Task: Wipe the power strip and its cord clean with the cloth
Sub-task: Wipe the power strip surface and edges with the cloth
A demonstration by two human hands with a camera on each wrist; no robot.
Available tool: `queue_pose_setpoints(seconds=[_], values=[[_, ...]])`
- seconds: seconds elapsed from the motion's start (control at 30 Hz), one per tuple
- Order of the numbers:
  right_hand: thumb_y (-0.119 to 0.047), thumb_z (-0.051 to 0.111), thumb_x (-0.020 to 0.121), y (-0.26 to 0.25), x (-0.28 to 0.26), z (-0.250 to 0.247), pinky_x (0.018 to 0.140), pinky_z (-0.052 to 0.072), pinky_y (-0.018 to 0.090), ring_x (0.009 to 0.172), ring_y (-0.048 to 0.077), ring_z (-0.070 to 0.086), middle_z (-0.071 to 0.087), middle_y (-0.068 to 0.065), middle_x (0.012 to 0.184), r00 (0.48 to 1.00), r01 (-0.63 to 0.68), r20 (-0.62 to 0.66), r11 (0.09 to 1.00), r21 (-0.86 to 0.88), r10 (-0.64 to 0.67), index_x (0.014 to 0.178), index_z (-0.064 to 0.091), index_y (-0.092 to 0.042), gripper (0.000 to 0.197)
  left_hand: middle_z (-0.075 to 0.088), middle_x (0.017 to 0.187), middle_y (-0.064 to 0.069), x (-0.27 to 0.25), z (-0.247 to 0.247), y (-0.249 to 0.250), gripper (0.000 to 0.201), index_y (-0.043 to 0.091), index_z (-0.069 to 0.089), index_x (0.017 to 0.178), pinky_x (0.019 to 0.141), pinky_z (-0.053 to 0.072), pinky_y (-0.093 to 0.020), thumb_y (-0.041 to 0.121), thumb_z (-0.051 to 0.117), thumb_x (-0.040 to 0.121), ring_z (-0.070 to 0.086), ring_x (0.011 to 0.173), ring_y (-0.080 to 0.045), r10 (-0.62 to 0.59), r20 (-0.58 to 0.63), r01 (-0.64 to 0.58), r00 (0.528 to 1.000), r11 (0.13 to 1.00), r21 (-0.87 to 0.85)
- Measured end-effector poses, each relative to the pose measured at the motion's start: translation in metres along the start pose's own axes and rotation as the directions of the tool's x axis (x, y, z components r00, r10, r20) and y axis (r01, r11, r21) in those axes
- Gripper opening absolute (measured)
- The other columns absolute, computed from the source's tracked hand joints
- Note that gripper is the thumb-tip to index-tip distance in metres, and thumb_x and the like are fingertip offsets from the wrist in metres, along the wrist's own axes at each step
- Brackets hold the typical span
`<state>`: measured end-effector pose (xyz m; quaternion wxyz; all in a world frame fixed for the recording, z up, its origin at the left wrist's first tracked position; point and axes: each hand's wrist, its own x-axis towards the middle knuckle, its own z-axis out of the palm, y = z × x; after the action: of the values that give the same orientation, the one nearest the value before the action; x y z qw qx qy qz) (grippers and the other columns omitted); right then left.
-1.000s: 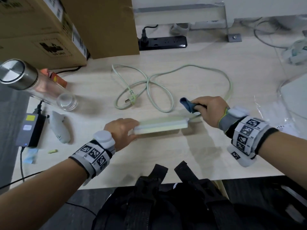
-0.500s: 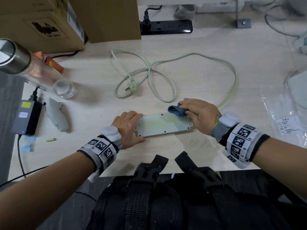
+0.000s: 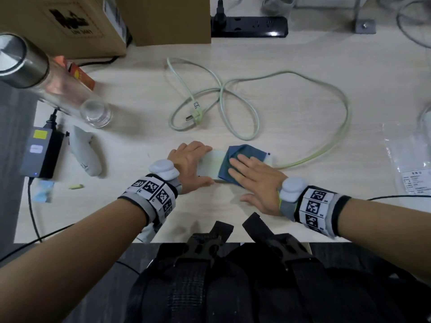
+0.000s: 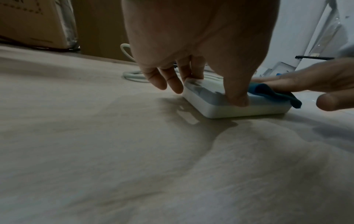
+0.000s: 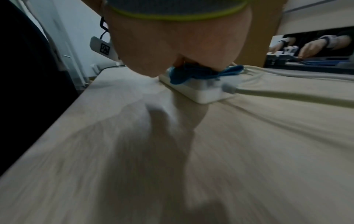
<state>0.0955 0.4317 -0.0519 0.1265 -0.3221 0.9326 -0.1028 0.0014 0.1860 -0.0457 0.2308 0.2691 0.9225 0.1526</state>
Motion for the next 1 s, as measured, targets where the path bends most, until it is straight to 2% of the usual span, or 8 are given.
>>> queue_pose_setpoints(seconds=[0.2, 0.37, 0.5, 0.6, 0.7, 0.83, 0.9, 1.0], values=[[-0.061, 0.035, 0.083, -0.037, 0.071, -0.004, 0.114, 0.022, 0.048, 0.14, 0.03, 0.03, 0.038, 0.012, 0.149, 0.999, 0.046, -0.001, 0.995, 0.09, -0.046, 0.14, 0.042, -0.007, 0.079, 0.051, 0.113, 0.01, 0.004, 0.0, -0.001, 0.063, 0.031, 0.049, 0.12, 0.08, 0.037, -0.033, 0.046, 0.072, 0.063, 0.048, 0.097, -0.021, -0.061, -0.028, 0.058, 0.998, 0.995, -0.087], [-0.046, 0.055, 0.087, 0.013, 0.008, -0.01, 0.115, 0.021, 0.049, 0.143, 0.025, 0.022, 0.031, 0.007, 0.153, 0.999, 0.029, 0.042, 0.996, 0.084, -0.033, 0.144, 0.037, -0.012, 0.068, 0.049, 0.115, 0.012, 0.006, -0.005, 0.0, 0.078, 0.032, 0.048, 0.123, 0.083, 0.037, -0.035, 0.063, 0.075, 0.057, 0.042, 0.098, -0.015, -0.044, 0.025, 0.045, 0.999, 0.998, -0.039], [-0.054, 0.03, 0.095, 0.053, -0.054, -0.019, 0.112, 0.027, 0.052, 0.143, 0.026, 0.022, 0.031, 0.005, 0.153, 0.996, -0.008, 0.085, 1.0, 0.008, 0.007, 0.145, 0.031, -0.016, 0.063, 0.05, 0.119, 0.01, 0.004, -0.005, -0.001, 0.079, 0.03, 0.047, 0.125, 0.08, 0.034, -0.034, 0.06, 0.075, 0.058, 0.043, 0.099, -0.016, -0.034, 0.01, 0.034, 0.999, 0.999, -0.008], [-0.051, 0.02, 0.098, 0.042, -0.04, -0.012, 0.11, 0.029, 0.054, 0.139, 0.034, 0.031, 0.039, 0.008, 0.149, 0.999, -0.033, 0.04, 0.999, -0.011, 0.033, 0.14, 0.043, -0.011, 0.063, 0.05, 0.117, 0.011, 0.006, -0.004, 0.0, 0.078, 0.032, 0.047, 0.124, 0.079, 0.032, -0.033, 0.062, 0.073, 0.058, 0.042, 0.099, -0.015, -0.044, 0.018, 0.044, 0.999, 0.999, 0.013], [-0.036, 0.034, 0.094, 0.014, 0.005, -0.006, 0.104, 0.03, 0.05, 0.131, 0.038, 0.043, 0.049, 0.009, 0.142, 0.997, -0.025, -0.073, 0.999, -0.047, 0.021, 0.132, 0.054, -0.009, 0.051, 0.049, 0.118, 0.011, 0.007, -0.008, 0.004, 0.079, 0.033, 0.045, 0.125, 0.08, 0.031, -0.032, 0.065, 0.071, 0.058, 0.041, 0.102, -0.015, -0.043, 0.031, 0.04, 0.999, 0.995, 0.089], [-0.021, 0.059, 0.076, -0.006, 0.051, -0.012, 0.084, 0.051, 0.052, 0.108, 0.041, 0.062, 0.066, 0.016, 0.118, 0.997, 0.018, -0.076, 0.999, -0.027, -0.02, 0.106, 0.071, -0.004, 0.036, 0.049, 0.12, 0.004, 0.008, -0.015, 0.017, 0.078, 0.026, 0.046, 0.126, 0.088, 0.032, -0.034, 0.063, 0.071, 0.062, 0.044, 0.108, -0.02, -0.051, 0.061, 0.037, 0.997, 0.976, 0.216], [-0.014, 0.061, 0.079, -0.005, 0.051, -0.023, 0.09, 0.049, 0.053, 0.113, 0.045, 0.058, 0.063, 0.021, 0.122, 1.0, 0.005, -0.031, 1.0, 0.024, -0.004, 0.108, 0.069, 0.001, 0.034, 0.048, 0.121, 0.002, 0.008, -0.017, 0.024, 0.078, 0.024, 0.044, 0.127, 0.092, 0.032, -0.035, 0.064, 0.069, 0.065, 0.045, 0.11, -0.021, -0.041, 0.088, 0.014, 0.995, 0.956, 0.293], [-0.012, 0.073, 0.081, 0.005, 0.031, -0.031, 0.101, 0.043, 0.039, 0.123, 0.038, 0.052, 0.056, 0.02, 0.131, 0.999, 0.004, -0.047, 0.999, -0.033, -0.006, 0.116, 0.065, -0.001, 0.038, 0.048, 0.121, 0.0, 0.008, -0.021, 0.027, 0.075, 0.024, 0.043, 0.127, 0.095, 0.033, -0.035, 0.066, 0.064, 0.068, 0.045, 0.11, -0.022, -0.036, 0.112, -0.009, 0.993, 0.927, 0.375]])
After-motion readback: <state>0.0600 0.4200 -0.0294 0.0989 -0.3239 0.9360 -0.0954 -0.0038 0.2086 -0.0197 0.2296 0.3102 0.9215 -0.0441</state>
